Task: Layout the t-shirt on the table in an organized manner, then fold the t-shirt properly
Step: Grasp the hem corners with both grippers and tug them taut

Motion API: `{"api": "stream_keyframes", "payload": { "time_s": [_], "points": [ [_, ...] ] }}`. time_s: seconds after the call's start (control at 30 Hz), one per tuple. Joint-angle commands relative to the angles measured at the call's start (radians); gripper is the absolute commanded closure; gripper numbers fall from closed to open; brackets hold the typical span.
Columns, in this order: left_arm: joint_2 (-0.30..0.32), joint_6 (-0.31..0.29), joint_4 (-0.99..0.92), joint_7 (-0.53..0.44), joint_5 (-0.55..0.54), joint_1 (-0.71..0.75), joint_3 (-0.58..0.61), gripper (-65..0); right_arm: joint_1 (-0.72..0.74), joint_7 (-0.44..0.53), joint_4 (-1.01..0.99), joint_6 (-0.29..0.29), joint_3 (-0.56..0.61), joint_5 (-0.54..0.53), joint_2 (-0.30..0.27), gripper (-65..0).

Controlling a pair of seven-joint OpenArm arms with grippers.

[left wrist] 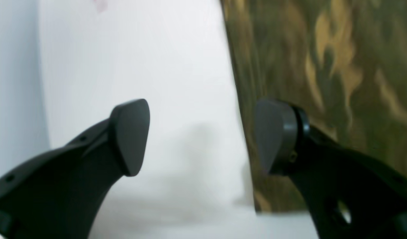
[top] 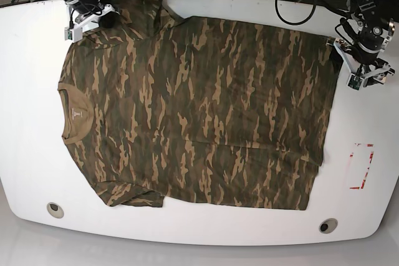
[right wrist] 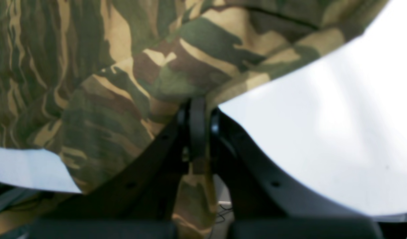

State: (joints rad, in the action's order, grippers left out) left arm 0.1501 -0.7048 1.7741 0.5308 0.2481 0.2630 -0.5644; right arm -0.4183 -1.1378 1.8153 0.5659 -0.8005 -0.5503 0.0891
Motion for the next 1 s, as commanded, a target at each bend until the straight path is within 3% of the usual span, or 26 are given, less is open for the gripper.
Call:
{"api": "stream_keyframes", "payload": {
  "time_s": [0.0, 0.3, 0.5, 0.97],
  "points": [
    [0.012, 0.007, 0.022, 0.036, -0.031, -0.006, -0.047, -45.0, -0.007, -0.031, -0.001, -0.005, 0.003, 0.029, 0.001, 0.0],
    [0.012, 0.007, 0.022, 0.150, -0.088, 0.008, -0.104, -45.4, 0.011, -0.031, 0.002, -0.005, 0.006, 0.034, 0.001, 0.0],
    [0.012, 0.007, 0.017, 0.153, -0.092, 0.032, -0.111, -45.5, 0.012, -0.031, 0.002, -0.005, 0.008, 0.034, 0.001, 0.0],
    [0.004, 0.007, 0.017, 0.151, -0.323, 0.108, -0.113, -45.7, 0.014, -0.031, 0.002, -0.005, 0.008, 0.034, 0.001, 0.0]
  ]
}}
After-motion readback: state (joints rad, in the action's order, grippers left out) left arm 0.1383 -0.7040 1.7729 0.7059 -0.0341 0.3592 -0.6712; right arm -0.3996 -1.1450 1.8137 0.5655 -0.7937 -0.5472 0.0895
